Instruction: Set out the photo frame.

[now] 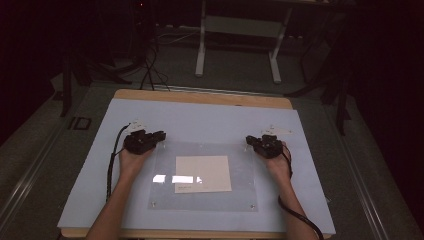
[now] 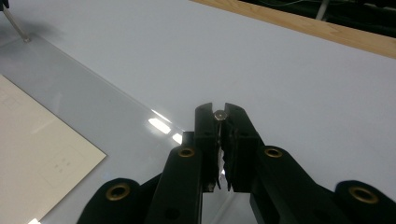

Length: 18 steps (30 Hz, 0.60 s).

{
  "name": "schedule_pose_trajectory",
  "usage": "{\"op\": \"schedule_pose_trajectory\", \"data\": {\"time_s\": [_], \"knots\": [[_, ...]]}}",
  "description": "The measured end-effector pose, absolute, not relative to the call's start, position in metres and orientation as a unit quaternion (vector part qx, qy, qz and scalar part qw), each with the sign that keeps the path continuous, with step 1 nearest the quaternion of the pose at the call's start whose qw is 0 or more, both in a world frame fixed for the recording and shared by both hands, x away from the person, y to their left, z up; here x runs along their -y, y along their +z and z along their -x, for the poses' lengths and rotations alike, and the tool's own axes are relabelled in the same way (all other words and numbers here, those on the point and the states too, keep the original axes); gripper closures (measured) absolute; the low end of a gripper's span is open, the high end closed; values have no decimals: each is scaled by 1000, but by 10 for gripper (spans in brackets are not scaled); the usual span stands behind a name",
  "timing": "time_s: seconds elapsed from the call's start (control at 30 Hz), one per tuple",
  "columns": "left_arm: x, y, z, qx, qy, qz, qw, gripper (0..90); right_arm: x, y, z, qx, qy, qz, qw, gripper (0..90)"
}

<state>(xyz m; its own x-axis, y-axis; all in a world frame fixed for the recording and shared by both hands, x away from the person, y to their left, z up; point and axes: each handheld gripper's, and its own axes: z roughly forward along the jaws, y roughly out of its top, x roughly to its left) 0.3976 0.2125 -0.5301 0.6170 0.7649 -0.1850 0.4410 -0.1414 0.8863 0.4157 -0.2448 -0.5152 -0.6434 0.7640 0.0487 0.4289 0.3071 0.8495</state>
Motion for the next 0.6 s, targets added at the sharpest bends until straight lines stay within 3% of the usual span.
{"op": "schedule_pose_trajectory", "data": {"time_s": [0.6], "knots": [[-216, -530, -407, -420, 122, -738, 514, 822, 246, -510, -425, -794, 437, -397, 144, 845]]}}
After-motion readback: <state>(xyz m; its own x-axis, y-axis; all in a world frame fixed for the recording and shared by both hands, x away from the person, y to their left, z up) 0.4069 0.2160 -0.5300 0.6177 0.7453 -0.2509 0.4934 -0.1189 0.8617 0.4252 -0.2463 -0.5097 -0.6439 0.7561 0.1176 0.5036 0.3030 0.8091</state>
